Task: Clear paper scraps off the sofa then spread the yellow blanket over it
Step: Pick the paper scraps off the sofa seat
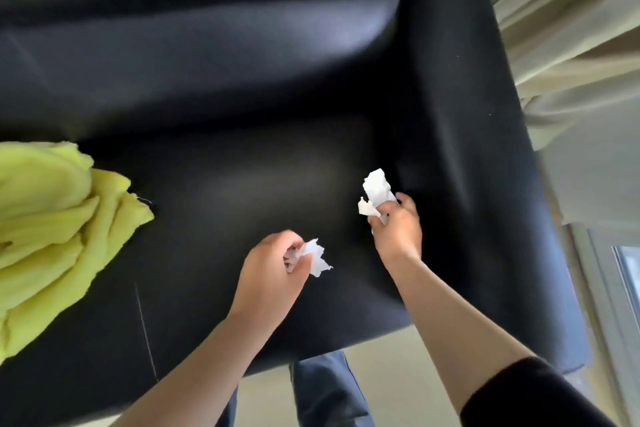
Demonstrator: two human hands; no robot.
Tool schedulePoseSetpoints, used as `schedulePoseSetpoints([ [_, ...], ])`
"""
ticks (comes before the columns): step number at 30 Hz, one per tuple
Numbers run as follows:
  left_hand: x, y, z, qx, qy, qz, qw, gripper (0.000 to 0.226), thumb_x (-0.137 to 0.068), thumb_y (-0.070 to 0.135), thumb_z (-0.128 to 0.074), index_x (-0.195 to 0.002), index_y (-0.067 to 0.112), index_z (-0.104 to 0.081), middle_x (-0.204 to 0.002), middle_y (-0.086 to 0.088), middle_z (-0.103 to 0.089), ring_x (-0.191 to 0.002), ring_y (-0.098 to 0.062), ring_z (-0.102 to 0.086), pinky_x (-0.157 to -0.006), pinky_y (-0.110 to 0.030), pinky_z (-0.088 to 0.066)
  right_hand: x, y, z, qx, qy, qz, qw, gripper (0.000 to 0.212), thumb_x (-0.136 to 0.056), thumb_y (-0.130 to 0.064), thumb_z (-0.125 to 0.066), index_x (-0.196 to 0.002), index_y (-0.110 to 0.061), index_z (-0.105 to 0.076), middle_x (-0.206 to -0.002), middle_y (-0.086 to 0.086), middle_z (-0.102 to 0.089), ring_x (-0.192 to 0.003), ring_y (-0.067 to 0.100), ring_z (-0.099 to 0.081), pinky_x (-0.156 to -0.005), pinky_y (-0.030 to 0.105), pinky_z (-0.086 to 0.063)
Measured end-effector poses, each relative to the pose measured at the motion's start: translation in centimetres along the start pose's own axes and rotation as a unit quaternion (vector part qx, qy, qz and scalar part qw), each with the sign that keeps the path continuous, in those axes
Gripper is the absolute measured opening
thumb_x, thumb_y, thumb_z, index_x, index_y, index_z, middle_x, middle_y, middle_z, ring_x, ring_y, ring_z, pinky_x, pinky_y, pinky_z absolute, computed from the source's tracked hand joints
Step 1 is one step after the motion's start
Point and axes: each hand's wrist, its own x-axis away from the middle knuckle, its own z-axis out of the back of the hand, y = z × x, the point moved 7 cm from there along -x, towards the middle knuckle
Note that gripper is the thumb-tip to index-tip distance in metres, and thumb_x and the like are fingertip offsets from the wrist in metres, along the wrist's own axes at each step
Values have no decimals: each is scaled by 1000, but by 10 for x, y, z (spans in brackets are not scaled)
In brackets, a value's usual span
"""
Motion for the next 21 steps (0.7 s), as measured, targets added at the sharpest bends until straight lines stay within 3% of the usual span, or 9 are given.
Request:
schedulePoseSetpoints([
  [4,4,7,-26,-4,5,24,1000,12,-79,14,-63,-72,18,-55,-67,5,-56,-66,-13,-53,-59,-26,-42,-19,9,-12,81,-33,11,996,12,-89,-11,-59,-95,-10,-69,-124,3,-46,-107,24,-55,-78,20,-37],
  [9,18,1,-36,-23,3,35,999,13,-79,12,-61,-71,19,-55,-67,4,-57,-65,-14,-53,-58,-27,-42,-20,6,-13,82,-19,71,994,16,-91,-5,-52,-100,-5,-65,-101,3,-55,-97,25,-59,-68,17,-32],
  [12,29,-8,-39,-43,11,34,998,11,-79,11,-62,-72,17,-56,-68,3,-58,-66,-15,-54,-59,-30,-44,-9,12,-6,34,-27,49,998,10,-89,-8,-55,-90,-8,-65,-88,7,-66,-83,27,-65,-65,27,-45],
  [15,46,-12,-39,-52,14,33,998,11,-80,10,-63,-73,16,-56,-68,3,-58,-67,-16,-55,-61,-32,-45,22,25,7,-63,-47,11,997,9,-88,-10,-57,-94,-15,-63,-89,3,-68,-79,22,-66,-73,32,-54],
  [18,71,0,-41,-51,6,23,998,10,-81,12,-64,-75,16,-57,-72,4,-60,-70,-16,-57,-63,-33,-47,75,36,41,-160,-37,22,986,7,-88,-14,-60,-94,-17,-57,-79,-4,-64,-64,8,-62,-63,24,-50],
  [21,103,26,-37,-46,14,4,999,10,-81,13,-64,-75,16,-56,-72,4,-59,-69,-16,-56,-62,-28,-45,130,53,82,-166,-13,38,985,26,-86,-13,-64,-107,-24,-55,-76,-12,-61,-62,-9,-58,-58,7,-44],
])
